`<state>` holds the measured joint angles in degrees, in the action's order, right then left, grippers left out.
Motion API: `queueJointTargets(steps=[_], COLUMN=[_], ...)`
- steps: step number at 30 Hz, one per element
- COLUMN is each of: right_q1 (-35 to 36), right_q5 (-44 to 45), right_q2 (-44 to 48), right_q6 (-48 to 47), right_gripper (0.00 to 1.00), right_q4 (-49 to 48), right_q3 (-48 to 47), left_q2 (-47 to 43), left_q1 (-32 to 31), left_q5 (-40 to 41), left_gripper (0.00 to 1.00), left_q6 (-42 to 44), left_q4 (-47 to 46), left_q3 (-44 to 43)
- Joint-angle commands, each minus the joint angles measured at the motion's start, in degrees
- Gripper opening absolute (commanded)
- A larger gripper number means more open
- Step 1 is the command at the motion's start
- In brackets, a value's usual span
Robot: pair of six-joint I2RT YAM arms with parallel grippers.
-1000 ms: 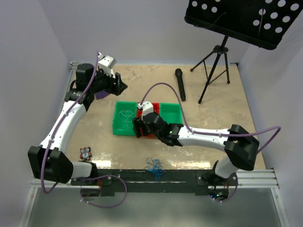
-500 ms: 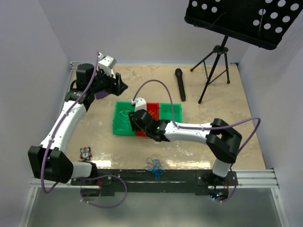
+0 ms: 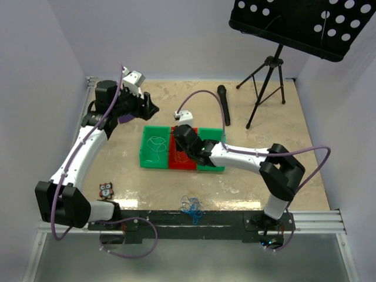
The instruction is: Untangle the cables
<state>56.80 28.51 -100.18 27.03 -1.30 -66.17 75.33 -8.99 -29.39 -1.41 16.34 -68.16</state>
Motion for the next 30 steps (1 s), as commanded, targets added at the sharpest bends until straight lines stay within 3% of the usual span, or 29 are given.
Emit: queueJointTargets(steps=[1, 27, 30], right_q1=[-2.9, -4.4, -4.4], right_q5=[0.1, -5.1, -4.3], right_q2=[3.5, -13.4, -13.6], right_q6=[0.0, 2.3, 2.5], right_gripper=[0.0, 0.0, 0.1], right_q4=[-2.2, -4.3, -2.7], right_q3=[0.4, -3.4, -4.6], left_q2=[-2.0, -2.3, -2.2], left_q1=[0.3, 0.4, 0.4], left_q5=[-0.6, 0.3, 0.3], left_gripper=[0.75, 0.75, 0.75], left_q6=[-0.2, 1.1, 1.1], left_q4=[-2.2, -2.6, -2.7], left_q3=[0.7, 1.5, 1.5])
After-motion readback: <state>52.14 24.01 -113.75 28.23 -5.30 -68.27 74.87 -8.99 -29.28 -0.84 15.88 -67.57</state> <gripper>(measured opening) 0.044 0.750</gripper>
